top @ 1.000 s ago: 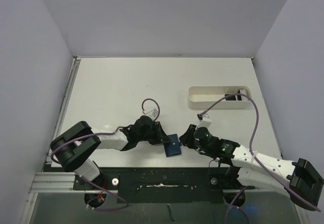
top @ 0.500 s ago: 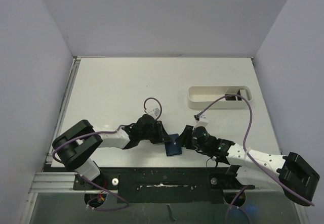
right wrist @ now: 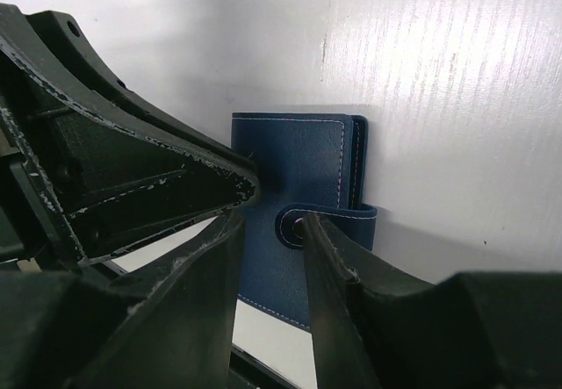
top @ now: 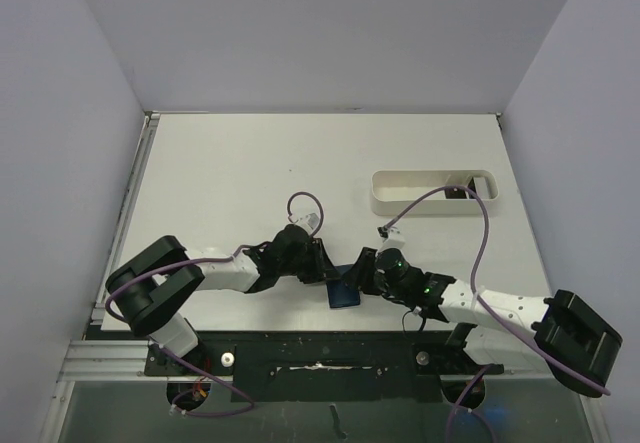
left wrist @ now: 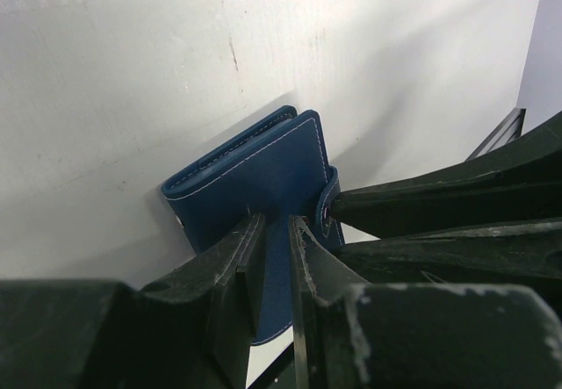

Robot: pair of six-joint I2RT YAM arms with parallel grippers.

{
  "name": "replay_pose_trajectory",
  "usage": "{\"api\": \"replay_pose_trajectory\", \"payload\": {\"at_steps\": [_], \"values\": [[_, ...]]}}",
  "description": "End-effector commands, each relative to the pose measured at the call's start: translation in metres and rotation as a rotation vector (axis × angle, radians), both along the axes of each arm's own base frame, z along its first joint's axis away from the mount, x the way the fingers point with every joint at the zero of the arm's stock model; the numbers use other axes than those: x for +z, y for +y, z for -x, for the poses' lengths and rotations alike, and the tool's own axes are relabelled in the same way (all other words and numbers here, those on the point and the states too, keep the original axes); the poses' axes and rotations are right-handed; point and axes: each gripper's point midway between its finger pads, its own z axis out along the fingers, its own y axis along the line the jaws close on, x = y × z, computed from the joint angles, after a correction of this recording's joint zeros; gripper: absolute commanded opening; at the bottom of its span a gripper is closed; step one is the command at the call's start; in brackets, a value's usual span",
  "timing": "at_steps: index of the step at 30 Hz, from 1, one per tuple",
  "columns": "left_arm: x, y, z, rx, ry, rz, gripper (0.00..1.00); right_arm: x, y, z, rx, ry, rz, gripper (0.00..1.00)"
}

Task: Put the credit cards into the card holder
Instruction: Close the card holder at the center of the board.

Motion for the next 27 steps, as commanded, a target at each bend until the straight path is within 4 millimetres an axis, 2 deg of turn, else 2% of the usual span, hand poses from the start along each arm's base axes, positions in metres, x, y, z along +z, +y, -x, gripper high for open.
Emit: {"api": "replay_pose_trajectory", "payload": {"at_steps": [1, 5, 7, 12, 17, 22, 27], "values": [[-0.015, 0.006, 0.005, -0.01, 0.016, -0.074, 0.18, 0.015, 0.011, -0.009, 0.001, -0.036, -0.059, 0.34], [-0.014, 0.005, 0.005, -0.011, 0.024, -0.07, 0.18, 0.018, 0.004, -0.01, -0.005, -0.038, -0.035, 0.33], [-0.012, 0.003, 0.006, -0.015, 0.032, -0.063, 0.18, 0.018, -0.003, -0.009, -0.017, -0.037, -0.017, 0.26], [0.007, -0.008, 0.002, -0.02, 0.043, -0.036, 0.17, 0.019, -0.014, -0.006, -0.021, -0.026, -0.029, 0.21], [0.02, -0.016, -0.002, -0.025, 0.034, -0.009, 0.07, 0.016, -0.013, -0.004, -0.016, -0.014, -0.045, 0.21], [0.009, -0.013, -0.002, -0.02, 0.047, -0.04, 0.04, 0.01, -0.013, -0.003, -0.017, 0.006, -0.053, 0.22], [-0.01, -0.005, 0.0, -0.012, 0.066, -0.109, 0.04, 0.004, -0.01, -0.001, -0.007, 0.017, -0.081, 0.23]]}}
